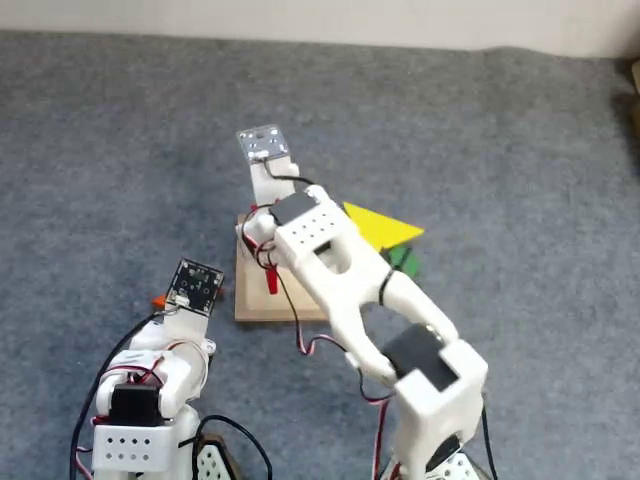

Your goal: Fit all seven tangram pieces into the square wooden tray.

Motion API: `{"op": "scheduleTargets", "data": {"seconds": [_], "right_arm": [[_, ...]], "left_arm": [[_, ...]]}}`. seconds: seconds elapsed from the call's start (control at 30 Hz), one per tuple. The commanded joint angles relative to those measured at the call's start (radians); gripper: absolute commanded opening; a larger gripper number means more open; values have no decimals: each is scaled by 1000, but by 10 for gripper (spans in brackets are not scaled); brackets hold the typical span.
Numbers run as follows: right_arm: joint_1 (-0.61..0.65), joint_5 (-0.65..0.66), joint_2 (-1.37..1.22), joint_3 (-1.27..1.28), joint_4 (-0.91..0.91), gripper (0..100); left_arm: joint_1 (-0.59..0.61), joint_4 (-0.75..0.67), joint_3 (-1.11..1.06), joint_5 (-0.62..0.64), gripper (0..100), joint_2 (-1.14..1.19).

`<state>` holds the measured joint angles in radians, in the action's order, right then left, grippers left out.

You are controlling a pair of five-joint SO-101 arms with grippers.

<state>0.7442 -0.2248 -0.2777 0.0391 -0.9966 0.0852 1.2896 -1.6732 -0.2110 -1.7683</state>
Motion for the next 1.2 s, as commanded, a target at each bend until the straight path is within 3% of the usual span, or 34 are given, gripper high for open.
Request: {"op": "scheduleTargets", "data": {"seconds": [0.0,0.33,0.63,0.93,1.1,1.17], "right_arm": [[18,-12,-19,-96,16,11],[-2,-8,-59,-110,-27,193],[-84,-3,-44,-157,-125,193],[-101,167,10,-174,-183,185],[-173,342,12,-173,-189,5],[-202,396,8,-170,-203,13]], "left_arm": [[-15,3,-24,8,25,-48],[-15,3,-24,8,25,-48],[-15,3,-24,8,25,-48],[-15,3,-24,8,25,-48],[-15,3,-24,8,25,-48],[-15,3,-24,8,25,-48]]}}
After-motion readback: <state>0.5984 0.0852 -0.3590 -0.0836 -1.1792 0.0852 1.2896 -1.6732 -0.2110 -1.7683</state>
